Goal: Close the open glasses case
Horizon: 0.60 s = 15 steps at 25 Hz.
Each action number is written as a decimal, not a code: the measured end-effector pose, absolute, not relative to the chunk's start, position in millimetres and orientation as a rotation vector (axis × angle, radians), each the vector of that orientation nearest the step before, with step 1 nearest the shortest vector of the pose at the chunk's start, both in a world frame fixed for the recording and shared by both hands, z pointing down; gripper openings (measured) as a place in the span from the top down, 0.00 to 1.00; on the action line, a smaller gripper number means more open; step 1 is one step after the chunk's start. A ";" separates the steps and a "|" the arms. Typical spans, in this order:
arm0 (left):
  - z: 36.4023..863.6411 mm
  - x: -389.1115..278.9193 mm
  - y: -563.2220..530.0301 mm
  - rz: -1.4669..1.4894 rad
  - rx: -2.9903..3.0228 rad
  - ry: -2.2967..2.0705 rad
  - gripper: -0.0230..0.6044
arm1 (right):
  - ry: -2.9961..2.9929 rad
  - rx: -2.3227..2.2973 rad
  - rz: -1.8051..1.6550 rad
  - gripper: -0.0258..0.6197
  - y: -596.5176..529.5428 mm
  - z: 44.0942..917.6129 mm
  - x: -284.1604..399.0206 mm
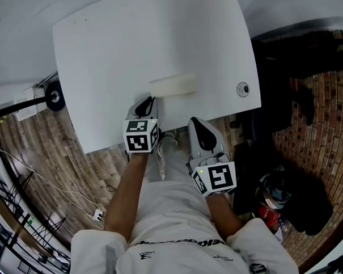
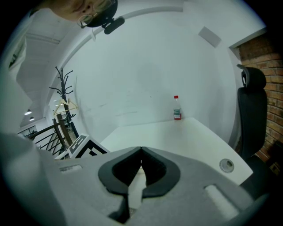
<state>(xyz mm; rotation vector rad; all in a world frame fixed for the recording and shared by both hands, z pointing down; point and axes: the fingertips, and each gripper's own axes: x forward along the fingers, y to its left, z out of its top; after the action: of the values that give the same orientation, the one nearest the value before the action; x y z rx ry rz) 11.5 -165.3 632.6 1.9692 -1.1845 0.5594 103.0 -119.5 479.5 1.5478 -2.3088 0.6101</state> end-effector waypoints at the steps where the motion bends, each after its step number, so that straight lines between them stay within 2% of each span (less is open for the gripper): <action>1: 632.3 11.1 -165.2 0.559 1.969 -1.184 0.90 | -2.308 1.549 0.610 0.96 -119.3 479.4 102.7; 15: 608.6 12.3 -159.3 0.543 1.995 -1.205 0.97 | -2.307 1.567 0.597 0.96 -108.1 472.4 103.7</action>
<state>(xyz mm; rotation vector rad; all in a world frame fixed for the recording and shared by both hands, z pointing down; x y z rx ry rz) 12.3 -159.3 608.6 1.9949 -1.2045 0.5432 103.7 -108.1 472.4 1.5675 -2.3071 0.5971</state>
